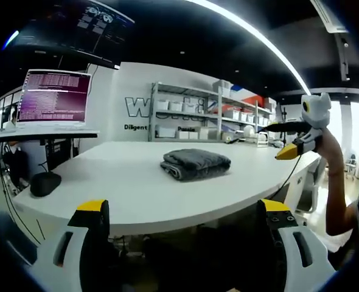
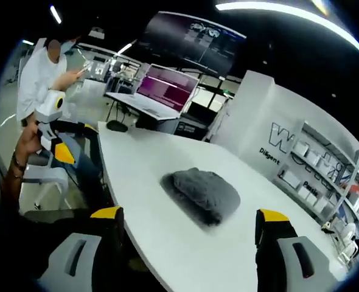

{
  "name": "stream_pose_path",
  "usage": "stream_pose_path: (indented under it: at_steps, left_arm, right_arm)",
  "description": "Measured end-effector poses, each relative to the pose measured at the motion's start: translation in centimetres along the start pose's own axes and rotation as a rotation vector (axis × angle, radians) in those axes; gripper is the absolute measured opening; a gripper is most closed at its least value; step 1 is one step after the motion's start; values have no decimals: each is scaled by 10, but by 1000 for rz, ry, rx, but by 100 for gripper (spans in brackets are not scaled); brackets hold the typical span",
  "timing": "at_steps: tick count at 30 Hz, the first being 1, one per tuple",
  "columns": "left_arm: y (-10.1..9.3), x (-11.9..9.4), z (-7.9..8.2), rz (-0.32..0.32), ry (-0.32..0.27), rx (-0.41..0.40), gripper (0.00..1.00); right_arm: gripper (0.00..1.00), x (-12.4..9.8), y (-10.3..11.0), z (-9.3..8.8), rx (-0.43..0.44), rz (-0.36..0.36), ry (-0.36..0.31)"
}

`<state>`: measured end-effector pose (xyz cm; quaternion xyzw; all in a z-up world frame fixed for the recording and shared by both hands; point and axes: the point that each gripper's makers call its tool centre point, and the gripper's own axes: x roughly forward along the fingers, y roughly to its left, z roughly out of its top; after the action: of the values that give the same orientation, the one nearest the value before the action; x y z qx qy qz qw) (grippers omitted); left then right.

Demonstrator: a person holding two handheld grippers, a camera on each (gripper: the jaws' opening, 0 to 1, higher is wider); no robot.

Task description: Open the folded towel by lifting each exposed corner and separating the folded layers until the towel lies flat within the target outline without major curled edges

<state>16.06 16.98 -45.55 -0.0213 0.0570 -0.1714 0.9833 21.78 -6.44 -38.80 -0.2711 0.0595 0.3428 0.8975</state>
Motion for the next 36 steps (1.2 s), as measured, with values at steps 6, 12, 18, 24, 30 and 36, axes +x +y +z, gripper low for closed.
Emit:
stream_pose_path:
  at_steps: [6,12,18,24,30,36]
  left_arm:
    - [2,-2,-1,4,1,1,99]
    - [2,-4,-3,7,2,-3,99]
    - [4,-6,-5,12,4,1,99]
    - [5,-6,-7,12,9,2,99]
    - [6,-6,-7,11,16,3,99]
    - [5,-5,-7,7,20,6,99]
  right_arm:
    - [85,19,13,27,-72,49,-35]
    - [74,51,30,36,-171,124,-23]
    - [66,88,34,25,-243,133,44]
    - [51,123,30,21,-281,137,84]
    - [37,161,38,7,-319,182,147]
    - [30,187,34,-1,-366,161,181]
